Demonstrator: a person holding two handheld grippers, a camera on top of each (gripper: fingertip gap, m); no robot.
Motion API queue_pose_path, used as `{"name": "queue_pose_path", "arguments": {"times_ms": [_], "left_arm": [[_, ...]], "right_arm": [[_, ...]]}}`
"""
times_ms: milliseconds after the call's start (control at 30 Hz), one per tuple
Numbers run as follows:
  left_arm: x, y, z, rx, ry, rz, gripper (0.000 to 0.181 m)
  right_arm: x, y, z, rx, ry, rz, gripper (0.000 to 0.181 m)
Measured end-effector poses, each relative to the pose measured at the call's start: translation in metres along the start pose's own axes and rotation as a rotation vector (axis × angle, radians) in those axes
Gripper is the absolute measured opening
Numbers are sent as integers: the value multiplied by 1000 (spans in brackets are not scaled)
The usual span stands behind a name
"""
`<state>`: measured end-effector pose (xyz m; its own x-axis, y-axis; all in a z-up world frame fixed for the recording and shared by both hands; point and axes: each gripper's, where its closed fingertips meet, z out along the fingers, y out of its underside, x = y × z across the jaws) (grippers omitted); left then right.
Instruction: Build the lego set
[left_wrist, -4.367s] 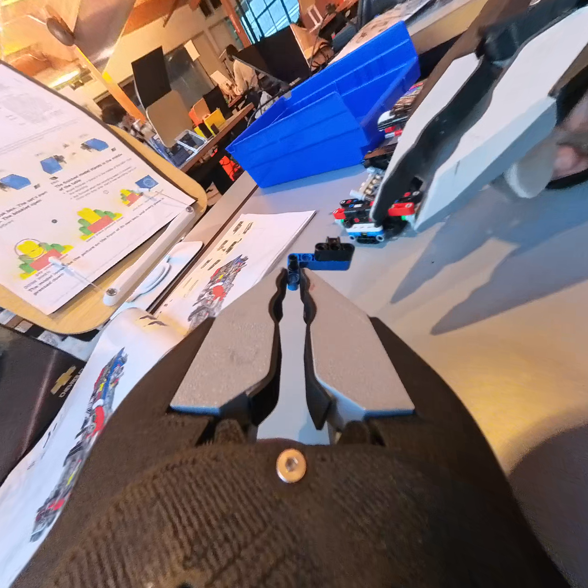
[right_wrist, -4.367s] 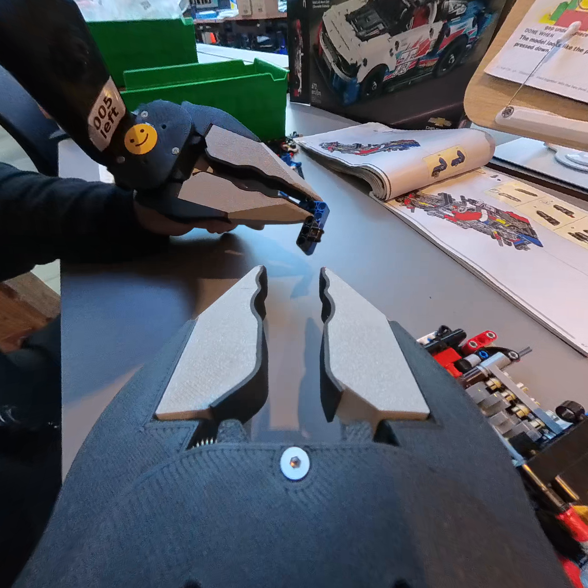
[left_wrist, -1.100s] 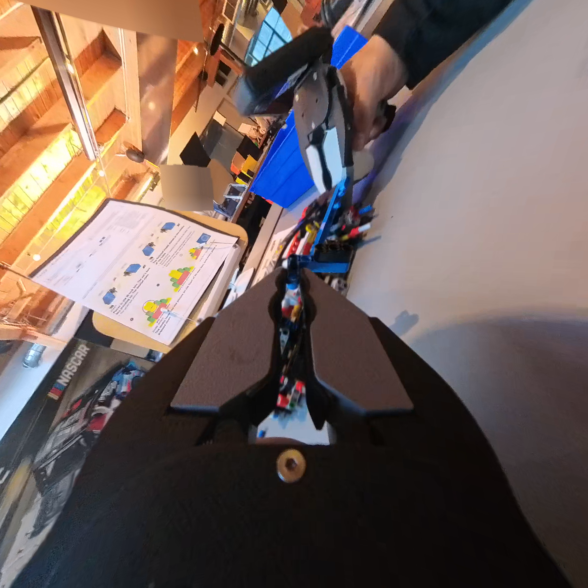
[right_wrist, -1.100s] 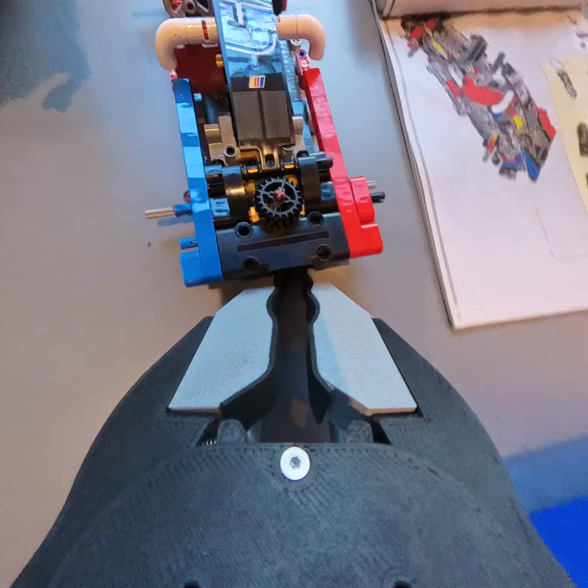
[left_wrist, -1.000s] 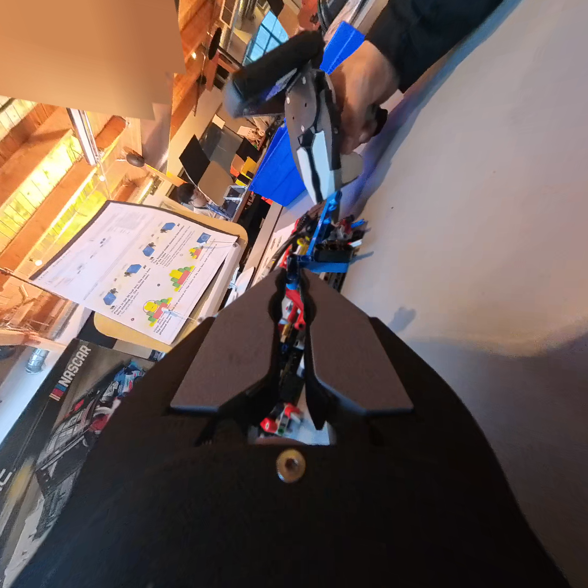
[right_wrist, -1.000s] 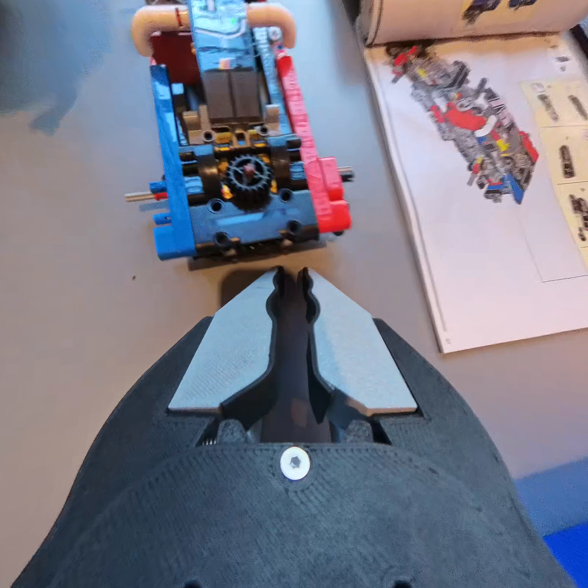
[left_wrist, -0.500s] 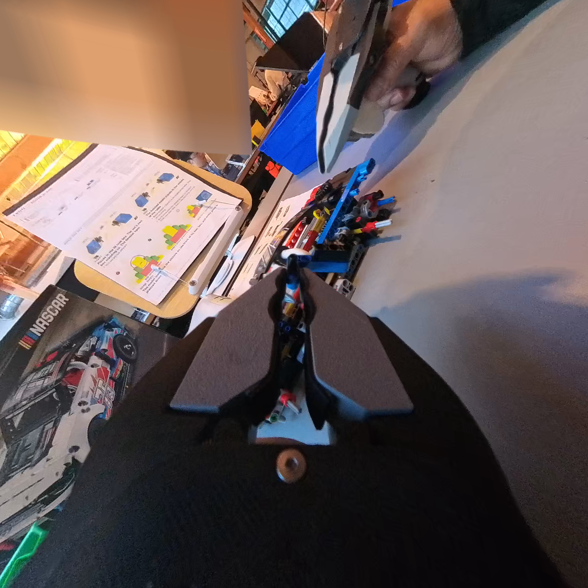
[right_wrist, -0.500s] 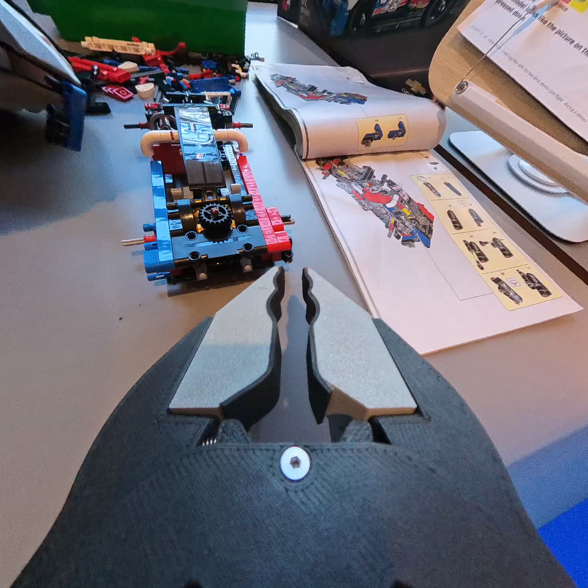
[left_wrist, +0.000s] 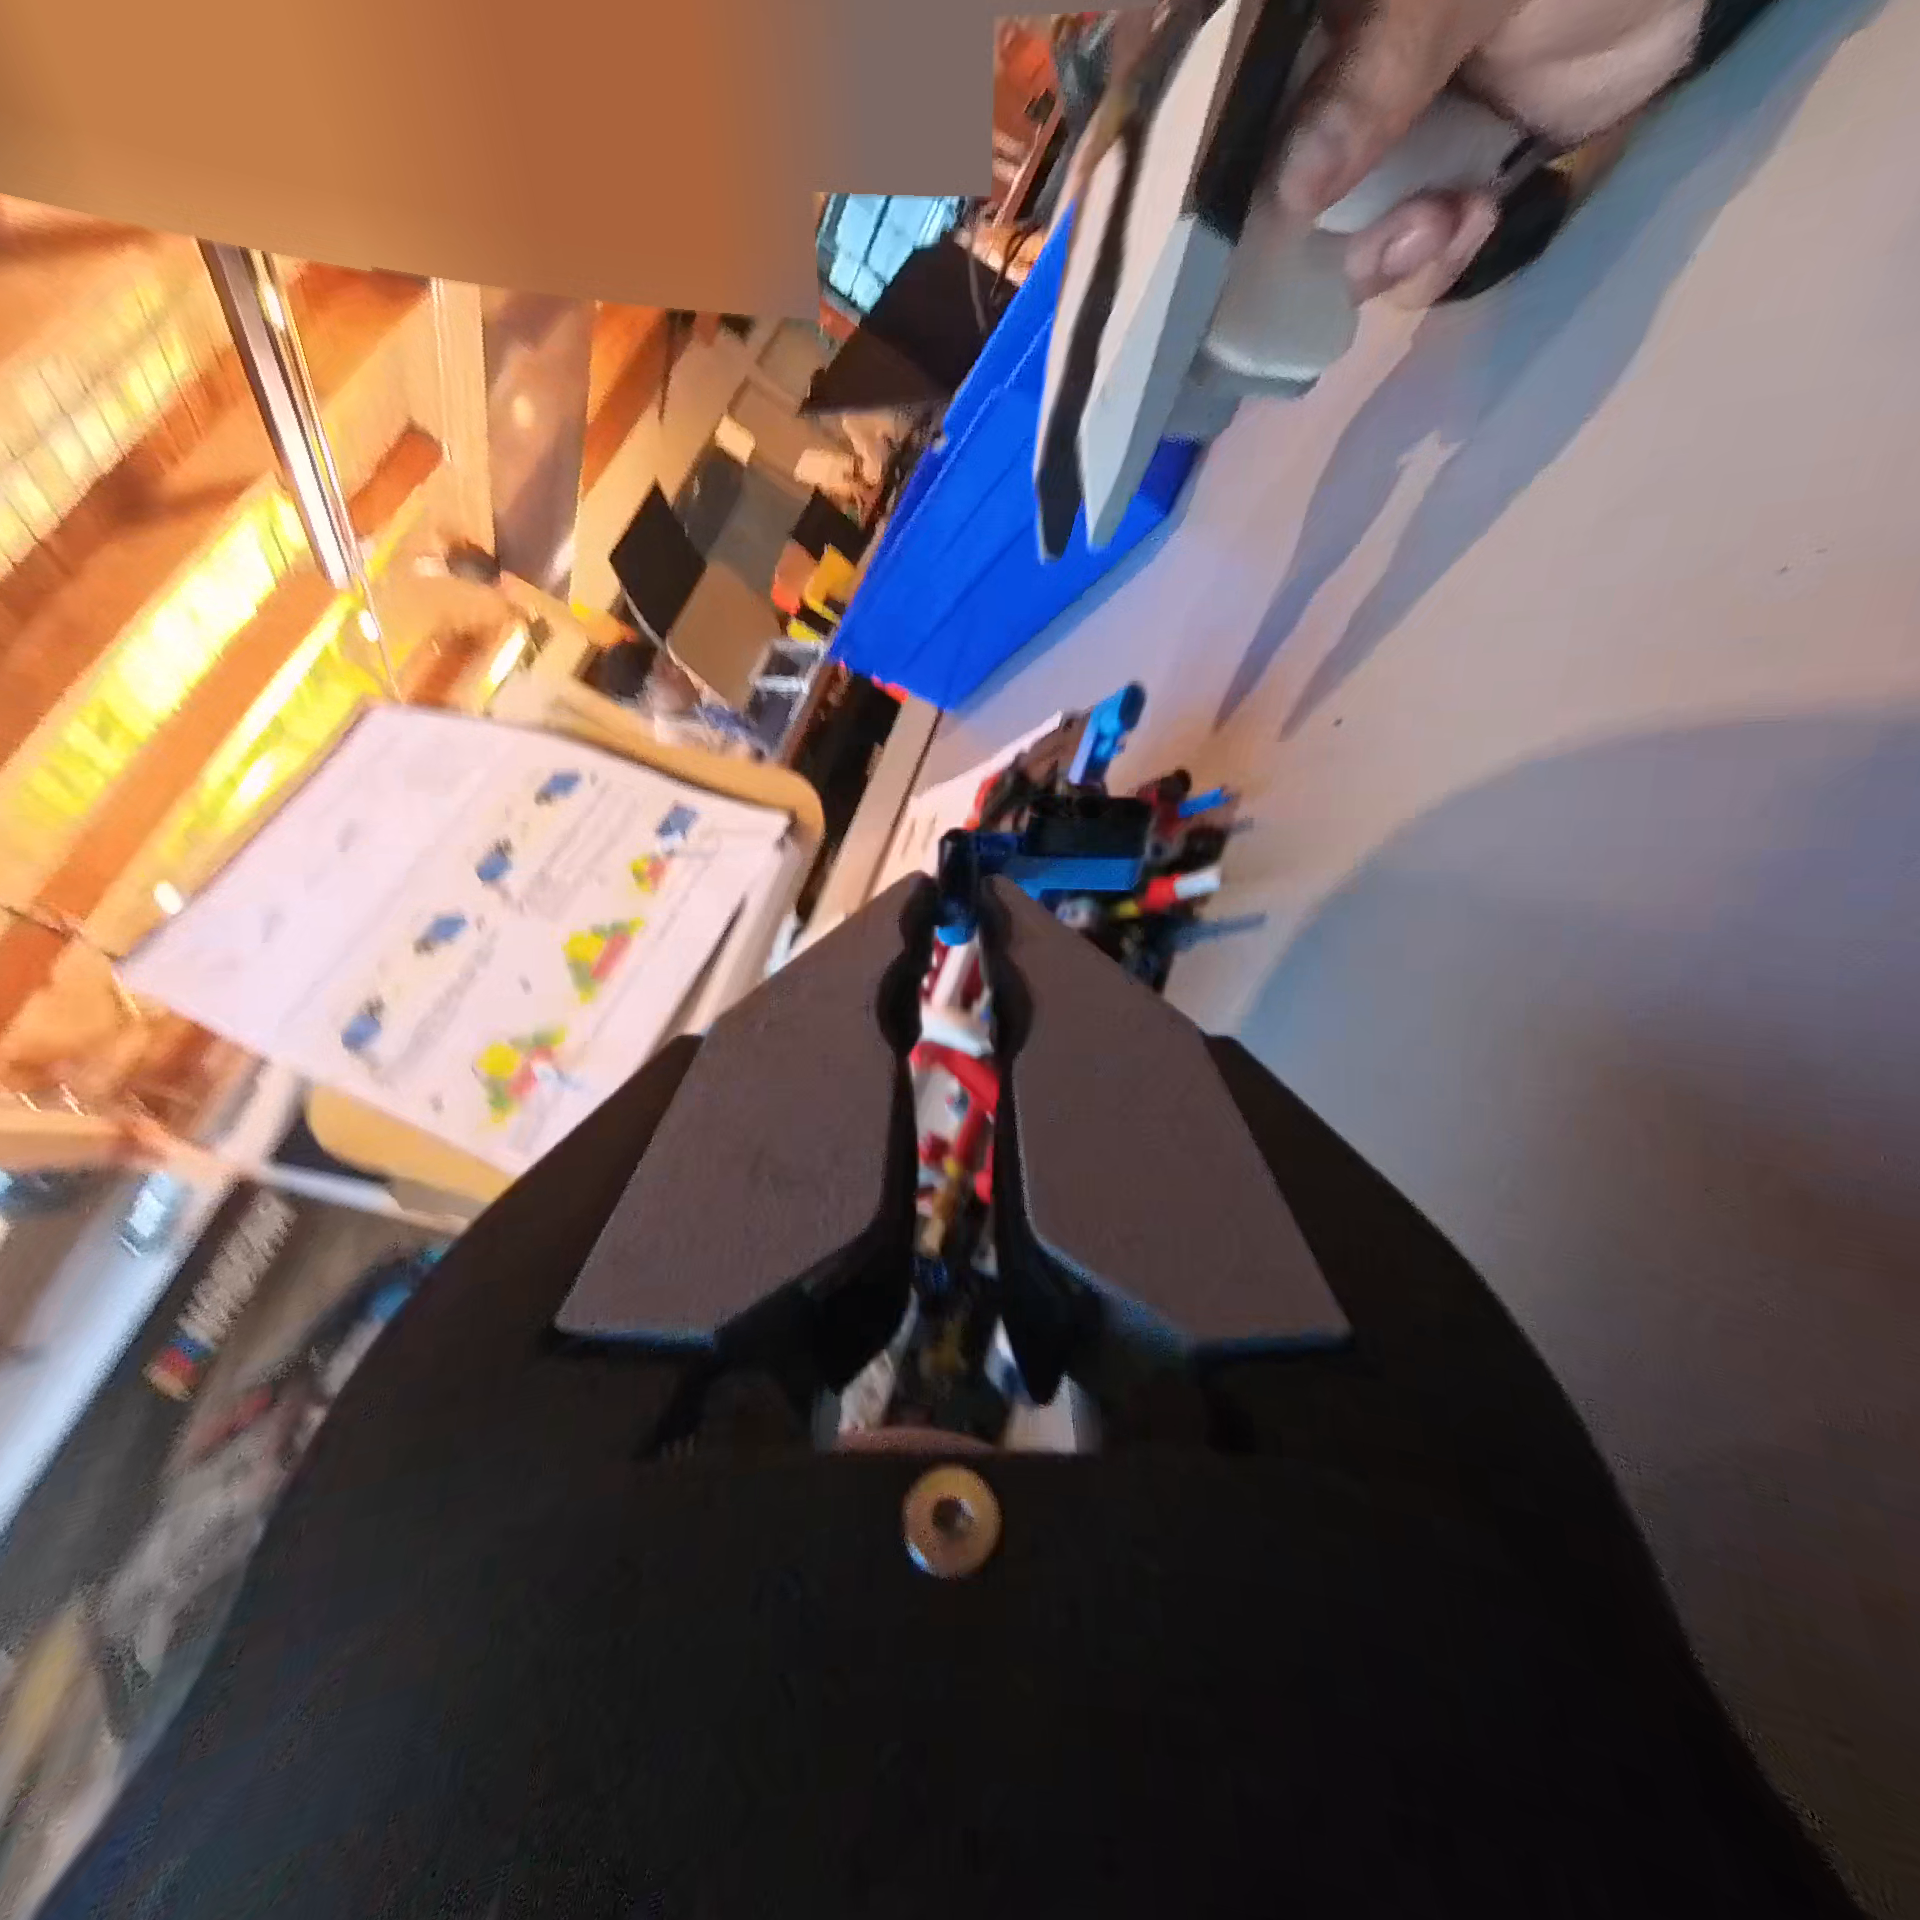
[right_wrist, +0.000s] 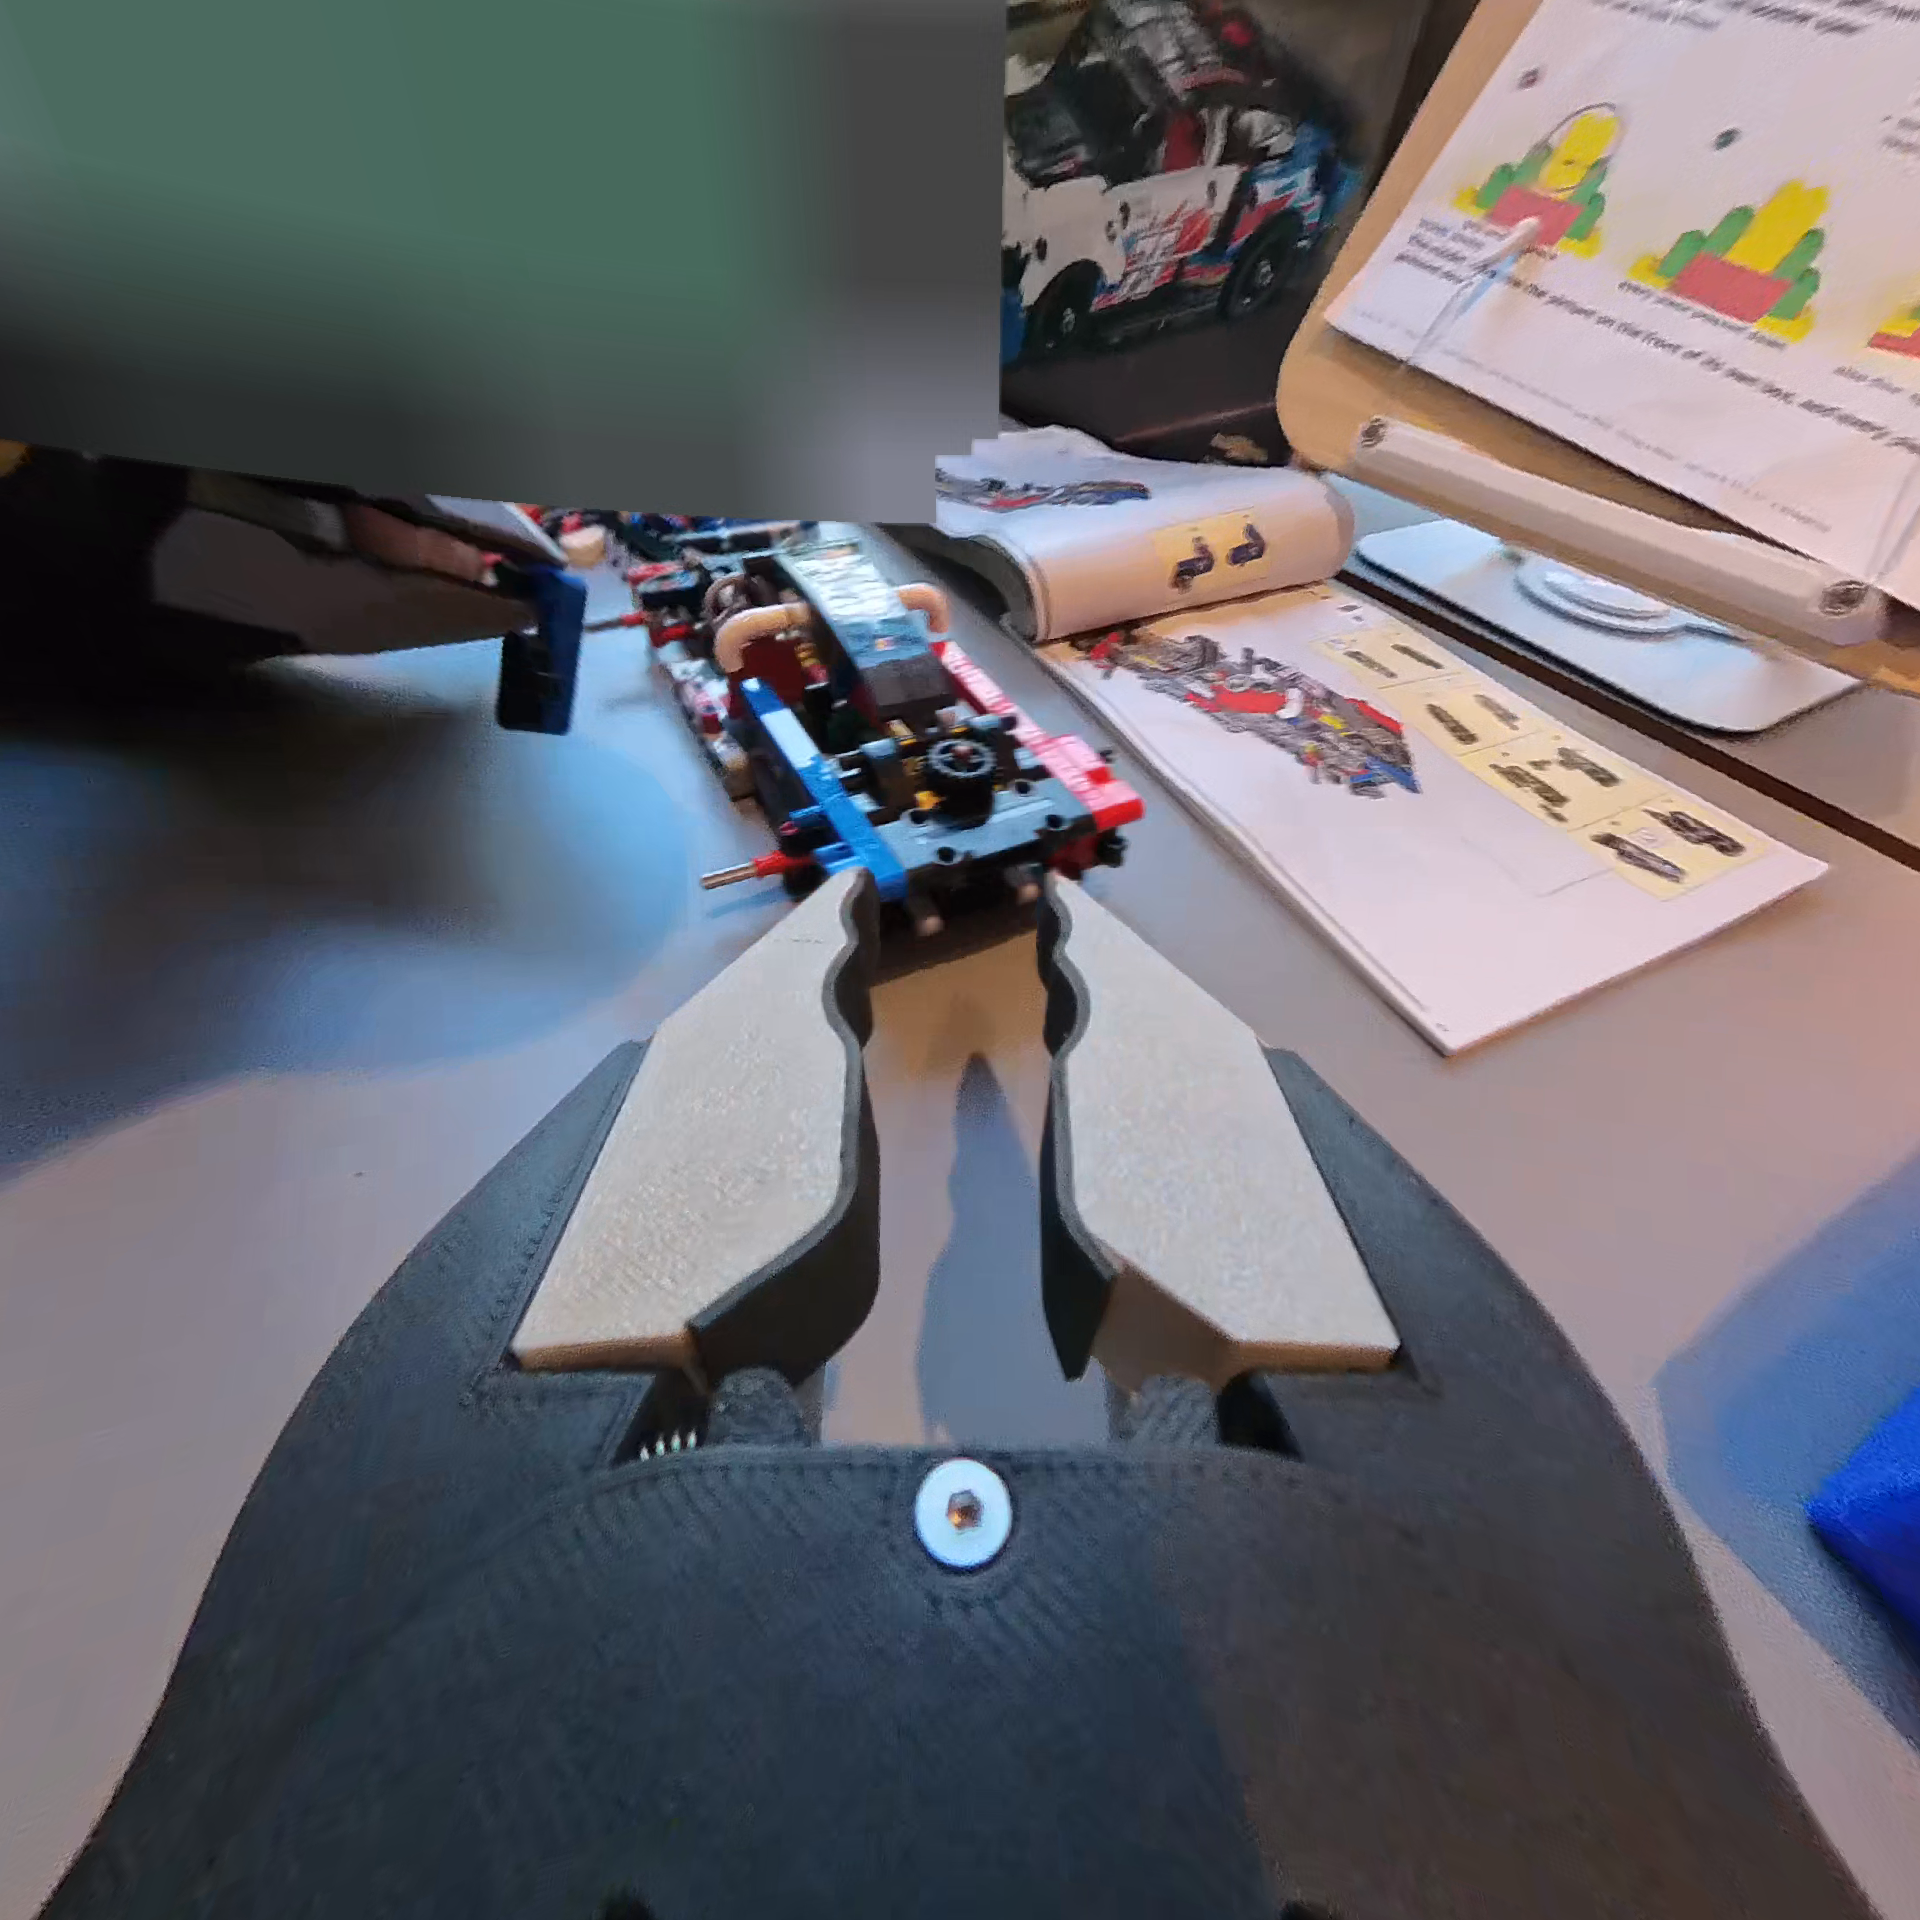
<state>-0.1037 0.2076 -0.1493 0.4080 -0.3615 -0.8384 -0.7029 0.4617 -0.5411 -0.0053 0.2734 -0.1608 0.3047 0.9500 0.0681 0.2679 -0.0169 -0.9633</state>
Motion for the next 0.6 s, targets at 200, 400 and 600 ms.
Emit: {"name": "queue_pose_path", "arguments": {"times_ms": [200,400,600], "left_arm": [[20,-37,25,114,36,340,4],[29,-41,44,130,13,445,4],[32,-40,42,151,26,363,4]], "right_arm": [[-58,-15,7,28,-214,-29,29],[-79,-7,17,-12,-273,-67,27],[-69,-8,16,15,-260,-33,26]]}}
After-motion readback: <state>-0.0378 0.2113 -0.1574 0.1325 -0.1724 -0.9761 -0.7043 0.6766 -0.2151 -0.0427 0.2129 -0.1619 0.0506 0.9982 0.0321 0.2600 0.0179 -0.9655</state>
